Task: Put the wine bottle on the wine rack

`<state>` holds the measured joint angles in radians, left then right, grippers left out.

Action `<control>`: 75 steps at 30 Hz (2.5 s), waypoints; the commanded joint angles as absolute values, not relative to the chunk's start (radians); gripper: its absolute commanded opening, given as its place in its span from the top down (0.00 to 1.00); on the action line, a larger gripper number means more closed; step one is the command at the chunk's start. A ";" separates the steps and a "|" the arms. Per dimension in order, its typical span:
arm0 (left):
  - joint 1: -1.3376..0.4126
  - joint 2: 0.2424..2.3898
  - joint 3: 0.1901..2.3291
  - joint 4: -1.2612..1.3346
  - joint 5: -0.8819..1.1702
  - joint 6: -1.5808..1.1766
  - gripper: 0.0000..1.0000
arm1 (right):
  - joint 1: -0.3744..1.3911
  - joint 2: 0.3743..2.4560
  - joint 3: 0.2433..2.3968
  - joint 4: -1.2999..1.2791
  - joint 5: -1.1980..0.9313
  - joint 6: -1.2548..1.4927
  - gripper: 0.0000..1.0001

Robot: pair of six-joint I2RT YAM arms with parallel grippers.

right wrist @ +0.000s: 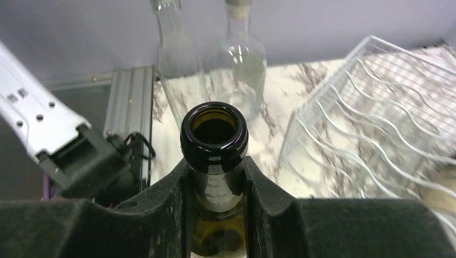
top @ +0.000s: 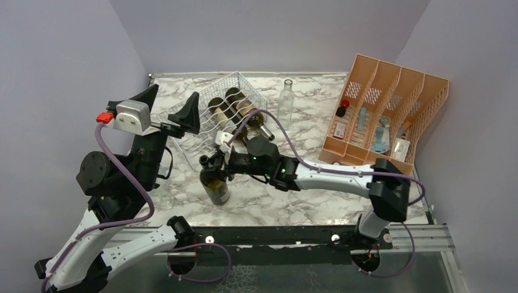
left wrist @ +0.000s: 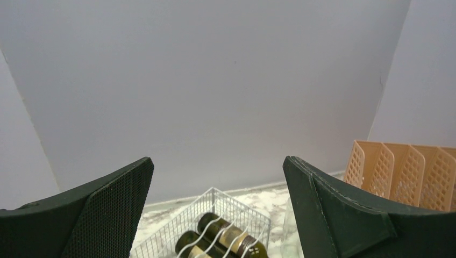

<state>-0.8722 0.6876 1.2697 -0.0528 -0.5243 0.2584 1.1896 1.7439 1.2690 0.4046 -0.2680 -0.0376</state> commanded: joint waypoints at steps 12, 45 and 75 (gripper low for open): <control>-0.872 0.555 0.884 -0.184 -0.411 -0.002 0.01 | 1.190 1.132 0.784 0.415 0.260 0.043 0.99; -0.890 0.949 0.444 0.514 0.241 -0.111 0.01 | 1.189 0.906 0.933 0.060 0.673 0.367 0.99; -0.897 1.193 0.620 0.707 0.314 0.398 1.00 | 1.189 0.745 0.993 -0.251 0.406 0.349 0.44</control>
